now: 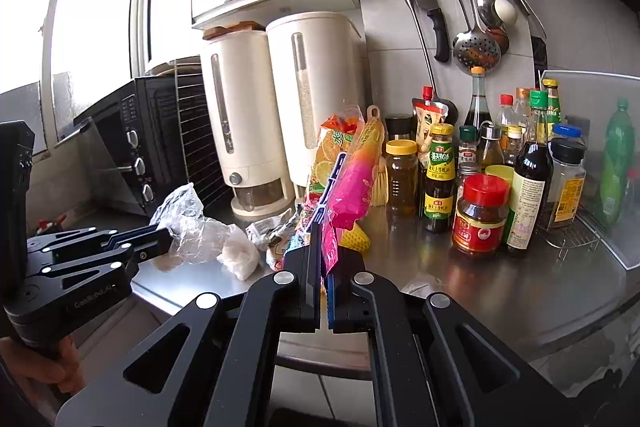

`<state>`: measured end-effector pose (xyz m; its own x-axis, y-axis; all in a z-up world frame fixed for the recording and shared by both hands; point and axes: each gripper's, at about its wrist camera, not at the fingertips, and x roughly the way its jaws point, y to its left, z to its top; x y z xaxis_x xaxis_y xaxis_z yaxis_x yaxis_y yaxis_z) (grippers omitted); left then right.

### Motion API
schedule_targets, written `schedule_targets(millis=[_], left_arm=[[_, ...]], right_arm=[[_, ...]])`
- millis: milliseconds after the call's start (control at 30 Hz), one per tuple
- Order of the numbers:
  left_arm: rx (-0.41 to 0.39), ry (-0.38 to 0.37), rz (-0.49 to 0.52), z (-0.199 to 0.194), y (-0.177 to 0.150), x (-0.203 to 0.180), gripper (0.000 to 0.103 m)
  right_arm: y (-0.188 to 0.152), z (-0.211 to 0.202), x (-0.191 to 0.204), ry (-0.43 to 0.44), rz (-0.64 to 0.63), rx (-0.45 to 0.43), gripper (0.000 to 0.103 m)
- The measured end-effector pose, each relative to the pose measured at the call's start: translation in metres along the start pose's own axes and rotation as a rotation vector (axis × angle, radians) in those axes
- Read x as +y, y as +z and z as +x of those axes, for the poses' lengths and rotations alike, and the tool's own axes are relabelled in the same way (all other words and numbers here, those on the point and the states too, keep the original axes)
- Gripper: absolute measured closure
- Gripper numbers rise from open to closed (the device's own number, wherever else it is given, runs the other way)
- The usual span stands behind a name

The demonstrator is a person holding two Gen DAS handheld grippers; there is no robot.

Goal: Collect trash
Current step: 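Grasp the pink candy wrapper with the right tool while the left tool grasps the clear plastic bag, then lower the wrapper and plastic bag over the black bin and release both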

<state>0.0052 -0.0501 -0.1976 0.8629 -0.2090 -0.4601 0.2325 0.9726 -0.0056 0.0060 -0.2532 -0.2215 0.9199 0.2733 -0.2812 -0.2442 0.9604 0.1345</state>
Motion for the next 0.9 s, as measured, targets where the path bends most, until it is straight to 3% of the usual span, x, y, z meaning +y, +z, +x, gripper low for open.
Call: schedule_targets(millis=[200,400,667,900], left_arm=[[-0.013,0.006,0.017,-0.051,-0.024,-0.007,0.093],[0.031,0.012,0.023,-0.073,-0.061,-0.011,0.092],[0.142,0.031,-0.008,-0.057,-0.13,-0.01,0.092],[0.305,0.027,-0.003,-0.013,-0.201,-0.01,0.092]], right_arm=[[-0.009,-0.046,0.021,0.018,-0.021,0.008,0.099],[-0.042,-0.082,0.035,0.037,-0.015,0.071,0.099],[-0.112,-0.085,0.043,0.061,0.0,0.227,0.099],[-0.18,-0.06,0.037,0.062,0.054,0.385,0.099]])
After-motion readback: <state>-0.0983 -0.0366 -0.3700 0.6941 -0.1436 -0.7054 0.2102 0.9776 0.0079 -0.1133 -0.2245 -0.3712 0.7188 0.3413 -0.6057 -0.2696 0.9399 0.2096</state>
